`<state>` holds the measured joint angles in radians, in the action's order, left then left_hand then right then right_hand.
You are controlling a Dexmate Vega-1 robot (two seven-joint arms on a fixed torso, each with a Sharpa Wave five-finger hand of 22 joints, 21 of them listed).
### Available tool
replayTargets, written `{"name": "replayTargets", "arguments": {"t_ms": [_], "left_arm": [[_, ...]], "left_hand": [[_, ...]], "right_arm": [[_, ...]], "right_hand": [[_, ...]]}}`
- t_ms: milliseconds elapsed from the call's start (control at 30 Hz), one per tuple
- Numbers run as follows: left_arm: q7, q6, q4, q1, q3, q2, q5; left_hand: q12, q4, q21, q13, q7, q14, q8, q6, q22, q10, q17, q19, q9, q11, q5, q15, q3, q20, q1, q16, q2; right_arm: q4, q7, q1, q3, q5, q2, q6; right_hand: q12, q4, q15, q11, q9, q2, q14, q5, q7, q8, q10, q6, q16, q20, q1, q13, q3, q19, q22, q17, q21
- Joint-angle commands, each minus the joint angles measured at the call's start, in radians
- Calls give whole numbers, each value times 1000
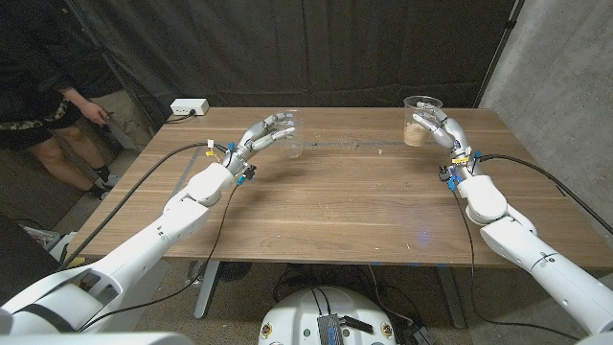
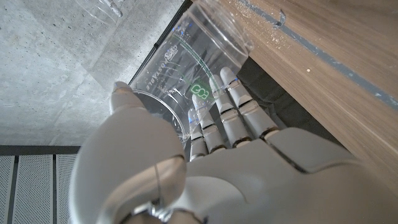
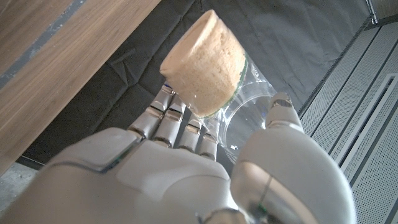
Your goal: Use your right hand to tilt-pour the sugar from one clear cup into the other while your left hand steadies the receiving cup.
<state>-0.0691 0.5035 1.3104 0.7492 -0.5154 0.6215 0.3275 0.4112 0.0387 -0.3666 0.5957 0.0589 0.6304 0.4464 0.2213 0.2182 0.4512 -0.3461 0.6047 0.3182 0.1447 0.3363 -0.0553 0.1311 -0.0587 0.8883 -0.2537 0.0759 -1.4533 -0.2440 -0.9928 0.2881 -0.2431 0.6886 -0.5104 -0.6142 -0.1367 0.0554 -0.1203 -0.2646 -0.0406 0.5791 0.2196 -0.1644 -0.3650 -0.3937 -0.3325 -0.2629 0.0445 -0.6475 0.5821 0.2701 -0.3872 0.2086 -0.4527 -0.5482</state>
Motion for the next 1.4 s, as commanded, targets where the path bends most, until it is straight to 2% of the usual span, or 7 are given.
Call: {"name": "replayTargets", "arguments": {"t_ms": [33,67,200,600,867,1400], "left_arm": [[-7,17,-17,-19,3,-18,9],[-8,17,-18,-20,3,-20,10],[-15,18,-24,-32,3,-26,15],[-13,18,-12,-36,9,-39,36],[-13,9,0,-37,9,-34,32],[-30,2,-3,-45,1,-29,27]], "left_hand": [[6,1,-5,0,-3,2,-2,5,2,-2,-5,-2,6,0,-3,-135,11,-36,1,3,8],[6,1,-5,0,-3,1,-3,3,2,-3,-6,-4,6,-3,-3,-135,12,-35,1,4,8],[8,0,-6,0,-3,3,-3,4,2,-2,-8,-4,7,1,-5,-135,14,-35,1,6,10],[11,-3,-8,-1,-6,7,-4,7,1,-2,-13,-6,9,-2,-10,-131,20,-35,0,9,13],[14,-7,-10,-3,-9,9,-4,10,1,1,-16,-6,10,0,-13,-130,25,-33,-2,12,15],[17,-8,-12,-3,-10,9,-7,11,1,-1,-21,-8,12,0,-18,-128,29,-32,-1,16,20]], "right_arm": [[10,2,9,4,-13,-14,2],[14,6,10,5,-12,-14,-2],[20,3,11,6,-12,-19,-7],[29,2,7,8,-16,-27,-19],[17,-9,-3,-1,-20,-22,-8],[-61,-1,-24,-36,-32,33,41]], "right_hand": [[-8,-4,178,-1,-2,-5,15,-4,0,-8,-14,-11,-8,116,-6,1,5,-9,2,-3,-4],[-7,-4,178,-7,-2,-5,16,-5,0,-8,-15,-12,-8,117,-6,1,5,-10,2,-4,-4],[-9,-5,178,0,-3,-4,19,-6,1,-8,-21,-12,-9,117,-7,1,5,-10,2,-4,-4],[-7,-5,178,-5,-3,-5,21,-9,3,-9,-22,-18,-9,118,-11,1,5,-10,2,-6,-4],[-6,-6,178,2,-4,-7,22,-10,4,-7,-23,-17,-9,117,-14,2,6,-10,1,-7,-4],[-5,-3,177,6,-6,-6,27,-14,10,-10,-28,-25,-9,113,-10,1,3,-13,1,-8,-5]]}}
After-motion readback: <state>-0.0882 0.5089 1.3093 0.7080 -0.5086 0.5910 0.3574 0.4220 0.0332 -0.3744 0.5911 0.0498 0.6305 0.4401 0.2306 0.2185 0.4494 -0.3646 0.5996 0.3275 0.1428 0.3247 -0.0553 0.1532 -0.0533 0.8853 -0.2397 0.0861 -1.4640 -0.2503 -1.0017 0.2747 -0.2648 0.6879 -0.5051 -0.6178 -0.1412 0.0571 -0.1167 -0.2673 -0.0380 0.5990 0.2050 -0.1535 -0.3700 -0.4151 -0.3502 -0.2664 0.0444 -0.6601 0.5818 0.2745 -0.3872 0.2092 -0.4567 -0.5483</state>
